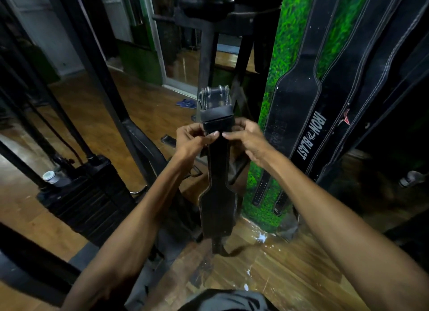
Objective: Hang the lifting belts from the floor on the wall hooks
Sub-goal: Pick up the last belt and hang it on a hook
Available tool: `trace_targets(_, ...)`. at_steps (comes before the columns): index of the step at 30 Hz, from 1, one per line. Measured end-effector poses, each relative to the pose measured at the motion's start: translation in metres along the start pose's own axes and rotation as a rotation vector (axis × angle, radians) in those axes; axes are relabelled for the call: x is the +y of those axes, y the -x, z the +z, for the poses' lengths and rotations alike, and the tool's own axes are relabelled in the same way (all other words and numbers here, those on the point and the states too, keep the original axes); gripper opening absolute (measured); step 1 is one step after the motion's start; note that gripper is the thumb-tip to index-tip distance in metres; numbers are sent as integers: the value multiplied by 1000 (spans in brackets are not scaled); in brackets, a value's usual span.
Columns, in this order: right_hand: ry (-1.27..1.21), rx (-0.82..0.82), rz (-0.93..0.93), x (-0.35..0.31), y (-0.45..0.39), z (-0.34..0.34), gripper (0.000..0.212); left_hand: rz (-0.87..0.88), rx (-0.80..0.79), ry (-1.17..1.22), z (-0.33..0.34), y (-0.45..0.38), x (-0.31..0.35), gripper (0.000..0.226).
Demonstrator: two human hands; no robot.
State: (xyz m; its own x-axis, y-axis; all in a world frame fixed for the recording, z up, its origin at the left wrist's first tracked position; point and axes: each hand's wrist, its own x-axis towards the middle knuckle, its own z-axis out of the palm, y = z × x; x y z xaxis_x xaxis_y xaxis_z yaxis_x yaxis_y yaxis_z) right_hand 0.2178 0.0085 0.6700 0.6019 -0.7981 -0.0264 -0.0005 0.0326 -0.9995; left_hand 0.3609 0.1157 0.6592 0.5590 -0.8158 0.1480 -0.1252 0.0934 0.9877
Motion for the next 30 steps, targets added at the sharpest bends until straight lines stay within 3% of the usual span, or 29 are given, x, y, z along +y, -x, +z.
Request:
trace_targets(4,52,78,-252,-51,3,-3,62,7,-7,-42,5,0,0,20)
trace_targets(8,300,60,-323,-80,1,-5,40,72,-50,-44,9,-1,16,15)
trace_targets(10,347,101,-351,-90,-2,-8,39,85,-55,-45,9,-5,22,20)
trace_targets(18,485,-27,-312,-137,0,-18,32,82,-21,-5,15,-13,33,27)
trace_targets(25,451,-27,-197,-161,1,-17,60,118,-48,16,25,-22,41,9)
trace_targets(30,-225,14,-215,-183,5,-24,51,134,-80,42,30,-29,47,6)
